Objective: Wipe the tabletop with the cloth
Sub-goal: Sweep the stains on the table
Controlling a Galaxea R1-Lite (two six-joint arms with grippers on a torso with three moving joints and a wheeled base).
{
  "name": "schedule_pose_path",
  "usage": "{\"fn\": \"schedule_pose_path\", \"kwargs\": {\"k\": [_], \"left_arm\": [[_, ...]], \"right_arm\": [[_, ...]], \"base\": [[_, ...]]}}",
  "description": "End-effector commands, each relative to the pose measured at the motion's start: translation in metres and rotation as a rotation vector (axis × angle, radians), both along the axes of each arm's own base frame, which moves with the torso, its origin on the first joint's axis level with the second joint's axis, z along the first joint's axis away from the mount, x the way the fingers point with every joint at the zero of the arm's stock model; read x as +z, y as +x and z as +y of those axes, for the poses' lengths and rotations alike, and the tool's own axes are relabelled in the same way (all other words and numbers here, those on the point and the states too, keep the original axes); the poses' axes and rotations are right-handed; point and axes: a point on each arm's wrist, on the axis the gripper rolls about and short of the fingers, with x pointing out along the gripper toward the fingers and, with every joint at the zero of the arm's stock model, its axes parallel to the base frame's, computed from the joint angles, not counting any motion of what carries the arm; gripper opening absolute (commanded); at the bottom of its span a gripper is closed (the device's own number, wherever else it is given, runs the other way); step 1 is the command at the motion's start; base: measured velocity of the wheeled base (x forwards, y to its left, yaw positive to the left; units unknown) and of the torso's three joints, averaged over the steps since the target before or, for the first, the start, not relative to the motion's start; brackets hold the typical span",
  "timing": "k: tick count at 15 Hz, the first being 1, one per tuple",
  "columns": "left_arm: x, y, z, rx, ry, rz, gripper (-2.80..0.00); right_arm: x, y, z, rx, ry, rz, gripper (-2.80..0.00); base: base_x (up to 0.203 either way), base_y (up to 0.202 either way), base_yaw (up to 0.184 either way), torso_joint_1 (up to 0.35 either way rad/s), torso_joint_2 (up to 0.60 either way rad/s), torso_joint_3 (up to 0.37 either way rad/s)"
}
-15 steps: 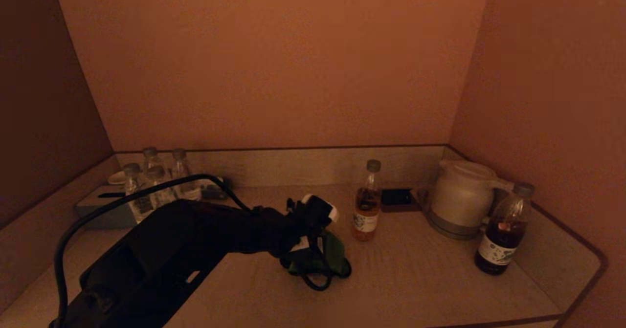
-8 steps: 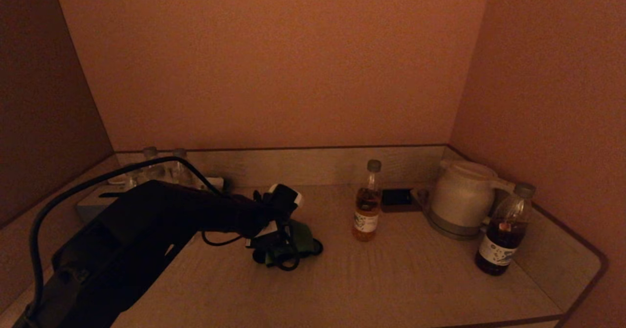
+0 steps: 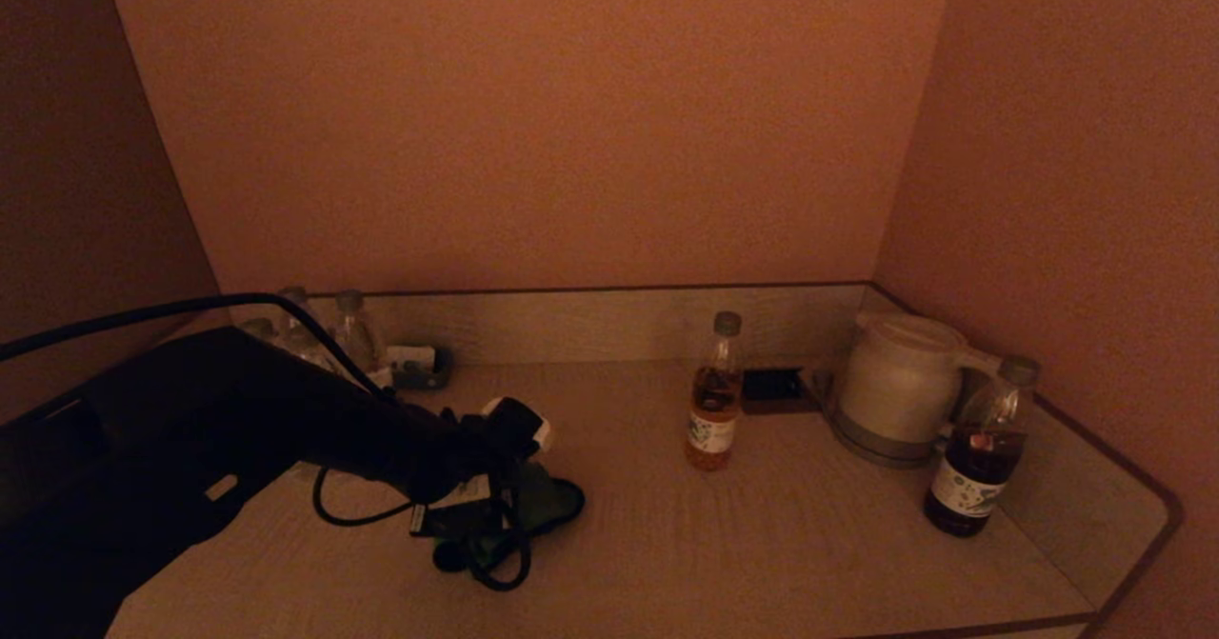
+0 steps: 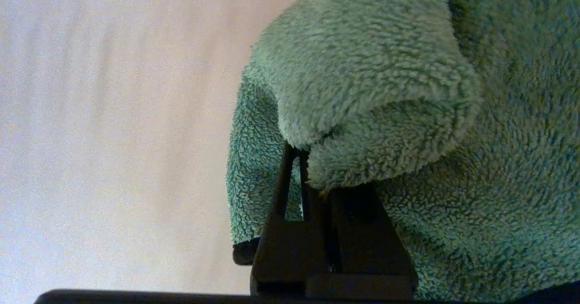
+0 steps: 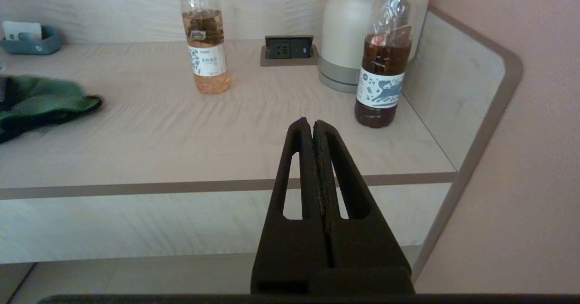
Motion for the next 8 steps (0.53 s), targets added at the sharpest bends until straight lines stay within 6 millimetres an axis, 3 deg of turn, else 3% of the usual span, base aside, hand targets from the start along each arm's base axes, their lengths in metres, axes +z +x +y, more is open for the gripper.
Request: {"fn": "schedule_pose_path", "kwargs": {"k": [1,4,8], "left_arm": [[0.013,-0.027,-0.013,-0.052,-0.011,0.008,-2.8],[0.017,-0.053,-0.042,-0.147,-0.018,0.005,-2.8],[0.009,-0.066,-0.063,-0.21,-0.021,0.001,-2.8]], "right_arm": [[0.0,0.0,0.0,0.001,0.0,0.001,-2.8],[0.0,0.0,0.0,0.001,0.0,0.001,-2.8],[0.0,0.0,0.0,0.001,0.0,0.001,-2.8]], "base": [[0.0,0.0,0.0,0.0,0.0,0.0],[0.0,0.0,0.0,0.0,0.0,0.0],[0.0,0.0,0.0,0.0,0.0,0.0]]}}
